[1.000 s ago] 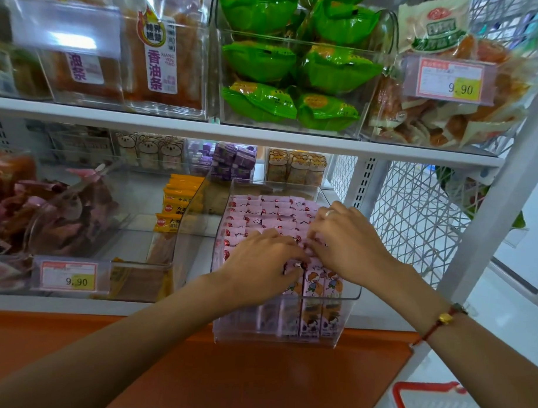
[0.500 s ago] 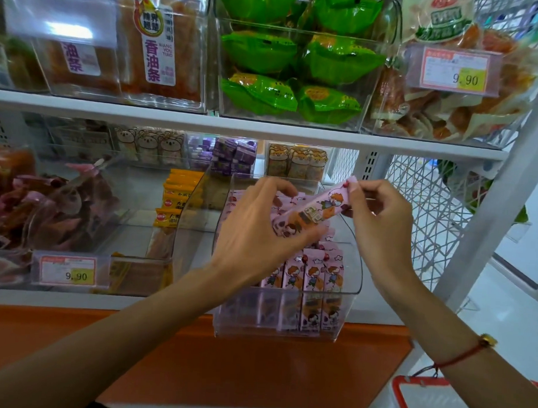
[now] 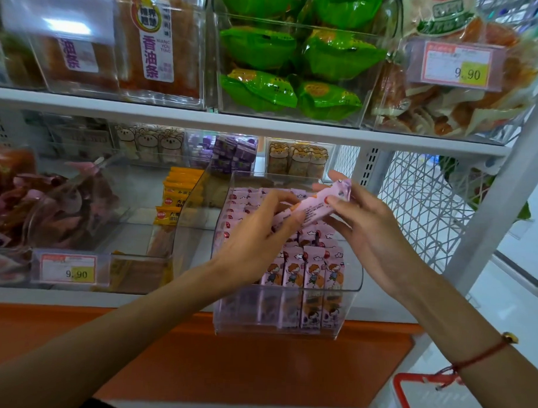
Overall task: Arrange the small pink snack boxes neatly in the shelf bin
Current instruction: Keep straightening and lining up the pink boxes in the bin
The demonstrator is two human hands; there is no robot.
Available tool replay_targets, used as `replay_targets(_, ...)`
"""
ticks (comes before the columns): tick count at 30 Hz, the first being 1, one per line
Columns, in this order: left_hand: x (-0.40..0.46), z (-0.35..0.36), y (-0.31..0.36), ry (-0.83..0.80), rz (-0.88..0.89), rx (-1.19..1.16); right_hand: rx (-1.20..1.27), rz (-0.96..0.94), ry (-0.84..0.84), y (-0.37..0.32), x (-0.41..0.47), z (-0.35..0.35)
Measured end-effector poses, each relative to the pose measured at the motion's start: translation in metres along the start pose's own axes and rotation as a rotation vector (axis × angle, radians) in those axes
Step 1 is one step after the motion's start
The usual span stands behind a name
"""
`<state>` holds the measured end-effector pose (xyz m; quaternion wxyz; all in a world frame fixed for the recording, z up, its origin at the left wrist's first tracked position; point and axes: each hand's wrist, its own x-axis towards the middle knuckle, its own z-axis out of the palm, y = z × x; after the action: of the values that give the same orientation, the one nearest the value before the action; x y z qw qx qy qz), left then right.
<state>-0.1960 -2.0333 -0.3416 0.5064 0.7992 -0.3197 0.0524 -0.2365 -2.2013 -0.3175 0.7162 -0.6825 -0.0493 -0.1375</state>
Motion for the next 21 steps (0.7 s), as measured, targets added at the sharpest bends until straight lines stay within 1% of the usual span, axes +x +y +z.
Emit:
replay_targets(3, 0.003, 0.0, -0.004, -0.024, 0.085, 0.113, -0.166, -0.092, 0.123, 0.002, -0.001, 0.001)
replay_targets(6, 0.004, -0.002, -0.006, 0.014, 0.15, 0.175, -0.181, -0.164, 0.179, 0.002, -0.003, 0.004)
replay_targets(8, 0.005, -0.002, -0.005, 0.008, 0.134, 0.143, -0.194, -0.168, 0.181, 0.0, -0.004, 0.004)
replay_targets(9, 0.005, -0.002, -0.004, -0.021, 0.105, 0.077, -0.201, -0.144, 0.171, 0.0, -0.003, 0.004)
replay_targets(11, 0.008, -0.002, 0.0, -0.104, 0.011, -0.143, -0.221, -0.085, 0.154, -0.001, 0.0, 0.002)
replay_targets(13, 0.01, -0.003, 0.004, -0.171, -0.13, -0.338, -0.229, -0.051, 0.163, -0.001, 0.003, 0.001)
replay_targets(15, 0.012, -0.003, 0.006, -0.23, -0.283, -0.464, -0.214, -0.028, 0.18, 0.0, 0.006, 0.002)
replay_targets(17, 0.014, -0.002, 0.005, -0.268, -0.381, -0.489, -0.227, -0.006, 0.196, 0.001, 0.008, 0.003)
replay_targets(21, 0.013, 0.0, 0.004, -0.311, -0.42, -0.461, -0.253, 0.003, 0.212, 0.003, 0.01, 0.005)
